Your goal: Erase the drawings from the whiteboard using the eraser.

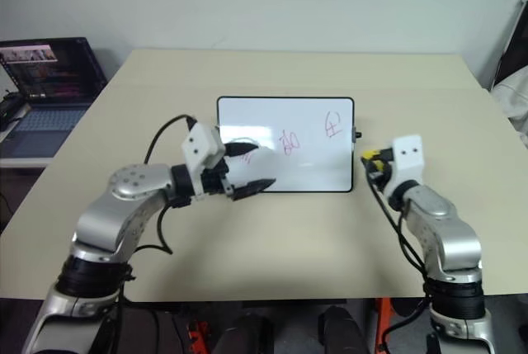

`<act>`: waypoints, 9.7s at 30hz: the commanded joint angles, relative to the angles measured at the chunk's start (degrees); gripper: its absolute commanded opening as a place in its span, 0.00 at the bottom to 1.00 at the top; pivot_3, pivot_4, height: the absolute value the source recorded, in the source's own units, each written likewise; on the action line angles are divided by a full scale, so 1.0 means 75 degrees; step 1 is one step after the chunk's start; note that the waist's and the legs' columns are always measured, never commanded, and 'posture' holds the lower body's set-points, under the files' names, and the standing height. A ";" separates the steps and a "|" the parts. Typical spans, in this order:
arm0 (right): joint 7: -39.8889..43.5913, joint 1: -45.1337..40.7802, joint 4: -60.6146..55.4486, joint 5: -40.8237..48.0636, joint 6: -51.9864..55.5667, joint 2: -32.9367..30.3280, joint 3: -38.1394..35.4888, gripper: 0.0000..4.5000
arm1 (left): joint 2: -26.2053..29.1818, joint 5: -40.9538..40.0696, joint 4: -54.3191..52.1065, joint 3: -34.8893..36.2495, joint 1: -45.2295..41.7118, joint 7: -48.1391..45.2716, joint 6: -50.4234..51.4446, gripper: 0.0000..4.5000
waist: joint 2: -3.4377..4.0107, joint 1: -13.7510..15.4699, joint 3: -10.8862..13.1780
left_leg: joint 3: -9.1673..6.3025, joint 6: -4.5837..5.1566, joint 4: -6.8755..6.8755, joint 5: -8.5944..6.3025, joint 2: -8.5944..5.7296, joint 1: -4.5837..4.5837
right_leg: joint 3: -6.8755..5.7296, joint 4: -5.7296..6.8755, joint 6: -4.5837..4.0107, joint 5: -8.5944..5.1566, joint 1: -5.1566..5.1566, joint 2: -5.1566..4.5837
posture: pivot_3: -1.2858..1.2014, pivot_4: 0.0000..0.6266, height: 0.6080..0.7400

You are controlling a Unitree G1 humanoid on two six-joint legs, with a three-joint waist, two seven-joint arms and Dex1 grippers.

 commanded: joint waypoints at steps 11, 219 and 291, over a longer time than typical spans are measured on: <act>-0.0015 -0.2823 0.3342 -0.1563 -0.2159 0.0616 0.1119 0.27 | -0.0055 0.0350 -0.0284 -0.0285 -0.0288 0.0200 0.0060 1.00 | -0.0001 0.0043 -0.0001 | 0.0009 -0.0002 -0.0003 0.0000 -0.0005 -0.0044 | -0.0007 0.0002 -0.0005 0.0002 -0.0042 -0.0008 | 0.52 0.24 1.00; 0.2098 -0.1989 0.6375 -0.3591 -0.6540 0.1046 0.2888 0.26 | -0.0075 0.0581 -0.0212 0.1087 0.3363 0.0666 -0.2060 1.00 | -0.0028 0.0001 -0.0009 | 0.0001 -0.0027 -0.0016 0.0030 0.0013 0.0073 | -0.0013 0.0007 -0.0033 0.0022 0.0051 0.0004 | 0.52 0.24 1.00; 0.1901 -0.1989 0.5336 -0.4142 -0.4698 0.1072 0.2940 0.26 | -0.0104 0.0369 -0.0487 0.0806 0.2977 0.0534 -0.1575 1.00 | -0.0033 0.0013 -0.0015 | -0.0003 0.0013 -0.0041 0.0070 0.0024 0.0113 | 0.0009 -0.0041 -0.0040 0.0019 0.0088 -0.0019 | 0.52 0.24 1.00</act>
